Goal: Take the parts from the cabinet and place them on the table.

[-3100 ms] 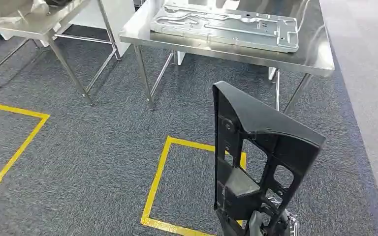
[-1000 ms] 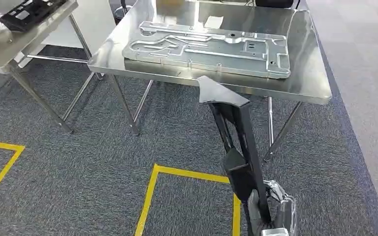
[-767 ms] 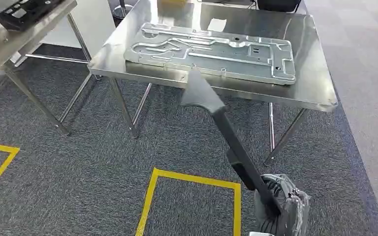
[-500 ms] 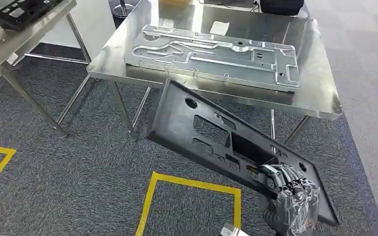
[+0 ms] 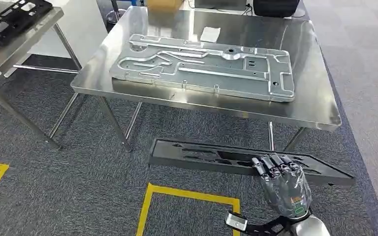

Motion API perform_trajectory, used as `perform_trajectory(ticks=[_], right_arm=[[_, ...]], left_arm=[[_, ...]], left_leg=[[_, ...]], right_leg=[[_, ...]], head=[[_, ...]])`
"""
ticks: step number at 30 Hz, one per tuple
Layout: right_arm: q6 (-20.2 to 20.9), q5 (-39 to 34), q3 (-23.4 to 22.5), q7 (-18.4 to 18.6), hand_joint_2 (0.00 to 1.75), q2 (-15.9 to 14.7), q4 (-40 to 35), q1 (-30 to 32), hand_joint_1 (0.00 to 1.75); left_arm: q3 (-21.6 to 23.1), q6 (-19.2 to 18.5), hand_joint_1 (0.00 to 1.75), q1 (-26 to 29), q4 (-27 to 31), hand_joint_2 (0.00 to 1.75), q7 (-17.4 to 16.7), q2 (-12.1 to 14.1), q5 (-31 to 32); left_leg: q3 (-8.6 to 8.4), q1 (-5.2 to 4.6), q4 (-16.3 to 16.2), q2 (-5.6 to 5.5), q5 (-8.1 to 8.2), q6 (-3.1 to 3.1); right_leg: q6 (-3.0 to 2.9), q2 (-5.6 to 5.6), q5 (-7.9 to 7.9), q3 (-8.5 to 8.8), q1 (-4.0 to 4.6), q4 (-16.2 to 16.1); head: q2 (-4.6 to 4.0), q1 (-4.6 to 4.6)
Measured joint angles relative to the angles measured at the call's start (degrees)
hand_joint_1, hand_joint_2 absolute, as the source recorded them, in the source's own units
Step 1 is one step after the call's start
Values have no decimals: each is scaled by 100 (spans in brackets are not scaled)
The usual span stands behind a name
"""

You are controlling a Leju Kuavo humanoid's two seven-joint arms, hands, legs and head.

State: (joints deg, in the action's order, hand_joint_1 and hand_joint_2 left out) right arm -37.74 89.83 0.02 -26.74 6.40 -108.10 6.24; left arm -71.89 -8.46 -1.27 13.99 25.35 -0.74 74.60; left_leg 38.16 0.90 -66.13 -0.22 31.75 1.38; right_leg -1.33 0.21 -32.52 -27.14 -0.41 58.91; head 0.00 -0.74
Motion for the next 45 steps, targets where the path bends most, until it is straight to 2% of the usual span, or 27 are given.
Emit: perform_trajectory(ticks=[1,2,6,8,9,11,13,14,15,17,18,22,24,26,28,29,30,31,32,33,35,37,39,41,43,44,45], right_arm=[[103,0,33,249,175,-114,79,-39,175],[238,0,94,678,175,-247,173,-132,175],[659,4,899,2662,175,-1113,496,-712,175],[723,4,1465,3252,175,-1504,642,-1045,175],[738,4,1703,3484,175,-1644,707,-1172,175],[800,4,2217,3908,175,-1886,887,-1408,175],[819,4,2650,4132,175,-2097,1013,-1590,175],[836,4,2816,4230,175,-2183,1064,-1679,175],[856,4,2995,4369,175,-2267,1117,-1795,175],[919,4,3434,4693,175,-2471,1234,-2120,175],[984,4,3675,4846,175,-2561,1284,-2330,175],[1193,4,4437,5013,175,-2684,1368,-2984,175],[1215,4,4658,5031,175,-2725,1399,-3210,175],[1230,4,4848,5037,175,-2734,1433,-3335,175],[1287,4,5020,4989,175,-2734,1479,-3460,175],[1311,4,5095,4947,175,-2736,1504,-3540,175],[1344,4,5167,4906,175,-2736,1530,-3618,175],[1388,4,5231,4842,175,-2732,1549,-3694,175],[1423,4,5285,4784,175,-2734,1591,-3774,175],[1472,4,5359,4701,175,-2723,1637,-3853,175],[1497,2,5403,4611,175,-2719,1643,-3967,175],[1523,2,5421,4563,175,-2719,1632,-4144,175],[1556,4,5436,4556,175,-2714,1624,-4261,175],[1571,2,5462,4548,175,-2710,1624,-4301,175],[1582,2,5504,4548,175,-2710,1624,-4313,175],[1593,2,5517,4548,175,-2710,1624,-4315,175],[1599,2,5523,4548,175,-2710,1624,-4314,175]], left_arm=[[0,2,0,15,0,0,0,7,9],[0,0,0,24,-4,0,-4,11,33],[20,-24,0,-14,-15,0,-13,42,48],[28,-44,0,-31,-15,0,-11,59,76],[28,-52,0,-50,-15,0,-11,63,100],[28,-66,0,-55,-15,0,-11,63,114],[31,-72,0,-55,-15,0,-11,68,120],[31,-74,0,-49,-17,0,-11,66,125],[35,-79,0,-46,-17,0,-11,66,133],[42,-81,0,-42,-31,0,-11,66,168],[46,-83,0,-61,-33,0,-13,72,199],[57,-103,0,-113,-39,0,-13,149,243],[59,-105,0,-146,-48,0,-11,146,240],[59,-105,0,-134,-48,0,-13,157,243],[59,-116,0,-102,-48,0,-13,157,266],[59,-118,0,-96,-50,0,-13,157,291],[59,-120,0,-94,-52,0,-13,157,306],[59,-129,0,-85,-52,0,-11,162,317],[59,-140,0,-59,-52,0,-11,201,337],[59,-157,0,-30,-59,0,-13,201,337],[59,-164,0,-39,-61,0,-28,223,334],[59,-164,0,-79,-61,0,-33,236,332],[59,-162,0,-91,-61,0,-44,238,330],[59,-162,0,-98,-61,0,-46,236,330],[59,-164,0,-83,-61,0,-48,234,326],[59,-164,0,-82,-63,0,-48,232,319],[59,-164,0,-88,-66,0,-44,223,306]], left_leg=[[-18,0,357,18,-554,-34],[52,-35,341,33,-797,-58],[-149,-54,498,21,-650,-249],[-336,-37,613,37,-589,-329],[-426,-35,652,32,-546,-346],[-627,-35,709,6,-423,-349],[-821,-33,716,-31,-271,-330],[-952,-30,716,-54,-182,-314],[-1079,-28,717,-72,-88,-299],[-1247,-53,698,-72,99,-259],[-1277,-66,746,-97,179,-211],[-1479,-47,609,-39,94,-82],[-1054,-31,-201,-18,16,-47],[-482,-31,-816,-14,494,-10],[-122,-32,-820,-14,976,-31],[-37,-32,-617,-13,951,-40],[14,-40,-293,-13,712,-72],[51,-60,79,-15,179,-138],[127,-92,447,-19,-787,-234],[148,-125,492,-40,-958,-222],[55,-142,547,-20,-871,-260],[-156,-95,714,-24,-839,-312],[-372,-77,879,-28,-775,-348],[-595,-49,959,-36,-648,-341],[-822,-16,972,-56,-508,-323],[-950,0,972,-72,-414,-302],[-1083,17,971,-91,-308,-266]], right_leg=[[27,-5,-79,41,2,-3],[65,8,-146,109,14,39],[209,31,-29,103,11,147],[258,-15,153,-317,1,821],[276,-13,92,-626,-1,1217],[294,-15,-387,-1182,-18,1699],[298,-17,-640,-1428,-34,1586],[290,-18,-547,-1442,-33,1315],[260,-18,-220,-1421,-31,940],[179,-26,1143,-1456,0,175],[159,-6,1090,-1414,25,216],[-10,64,898,-1059,-3,61],[-82,44,761,-853,10,26],[-99,49,595,-687,27,18],[-103,63,404,-457,36,18],[-101,72,308,-335,47,17],[-98,72,206,-198,65,15],[-98,69,108,-75,83,14],[-96,72,19,-31,81,8],[-51,126,-62,33,98,26],[19,122,-104,94,79,-13],[75,105,94,-39,74,231],[140,50,297,-524,61,1029],[210,45,-126,-1063,11,1581],[278,34,-573,-1345,-25,1577],[287,20,-588,-1401,-43,1384],[298,2,-382,-1395,-55,1032]], head=[[0,4],[-2,24],[0,14],[0,22],[0,22],[0,20],[0,22],[0,22],[0,26],[0,55],[0,50],[0,39],[0,-26],[0,-20],[-2,-15],[0,-22],[-2,-22],[0,-24],[-2,-13],[0,20],[0,-9],[0,-15],[0,11],[0,15],[0,22],[-2,24],[0,22]])
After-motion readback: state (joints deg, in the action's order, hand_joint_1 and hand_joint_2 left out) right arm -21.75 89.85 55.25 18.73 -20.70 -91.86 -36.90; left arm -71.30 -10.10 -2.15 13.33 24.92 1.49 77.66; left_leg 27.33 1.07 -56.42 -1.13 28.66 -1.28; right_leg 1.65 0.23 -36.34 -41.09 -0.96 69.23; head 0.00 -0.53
